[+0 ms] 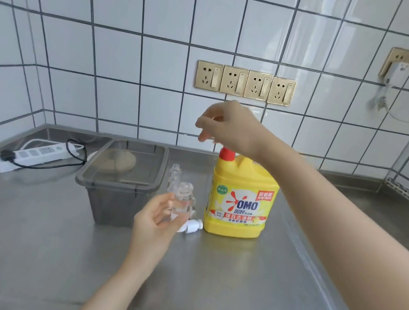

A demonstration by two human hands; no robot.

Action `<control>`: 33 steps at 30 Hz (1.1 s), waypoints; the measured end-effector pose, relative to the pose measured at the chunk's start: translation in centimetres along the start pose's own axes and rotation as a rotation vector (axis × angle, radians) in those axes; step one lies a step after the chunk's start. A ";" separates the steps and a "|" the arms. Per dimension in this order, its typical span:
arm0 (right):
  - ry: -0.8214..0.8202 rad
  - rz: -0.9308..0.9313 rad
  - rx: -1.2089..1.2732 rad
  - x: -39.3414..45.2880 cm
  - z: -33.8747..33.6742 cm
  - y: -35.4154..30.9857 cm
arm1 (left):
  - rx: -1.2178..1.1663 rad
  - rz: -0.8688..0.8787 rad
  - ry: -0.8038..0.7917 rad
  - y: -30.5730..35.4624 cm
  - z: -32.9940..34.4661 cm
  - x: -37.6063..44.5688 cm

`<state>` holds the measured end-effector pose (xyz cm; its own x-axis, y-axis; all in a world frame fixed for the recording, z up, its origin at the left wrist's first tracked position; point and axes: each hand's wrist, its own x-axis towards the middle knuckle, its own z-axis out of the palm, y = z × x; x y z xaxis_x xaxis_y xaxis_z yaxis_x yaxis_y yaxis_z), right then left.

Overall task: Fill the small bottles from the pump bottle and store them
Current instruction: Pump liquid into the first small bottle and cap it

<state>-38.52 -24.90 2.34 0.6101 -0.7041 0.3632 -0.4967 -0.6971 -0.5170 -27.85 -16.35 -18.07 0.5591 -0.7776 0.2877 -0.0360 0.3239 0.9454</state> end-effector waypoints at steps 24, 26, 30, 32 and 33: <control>-0.396 0.021 -0.634 -6.5 16.4 9.3 | 0.092 -0.006 0.011 -3.1 -3.7 -3.2; -0.376 0.082 -0.461 -6.8 15.8 9.1 | 0.105 -0.003 -0.002 -3.3 -3.7 -3.2; -0.278 0.123 -0.009 -8.4 13.4 7.8 | 0.126 0.020 -0.031 -3.9 -3.8 -3.2; -0.178 0.129 0.075 -9.3 12.0 7.6 | 0.153 0.036 -0.059 -4.0 -3.7 -3.2; -0.118 0.118 0.050 -9.7 11.4 7.6 | 0.168 0.047 -0.070 -4.1 -3.7 -3.3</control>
<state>-41.24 -21.82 -13.94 0.6193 -0.7577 0.2057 -0.5394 -0.6009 -0.5899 -26.48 -13.12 -23.42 0.4951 -0.8011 0.3365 -0.2014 0.2709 0.9413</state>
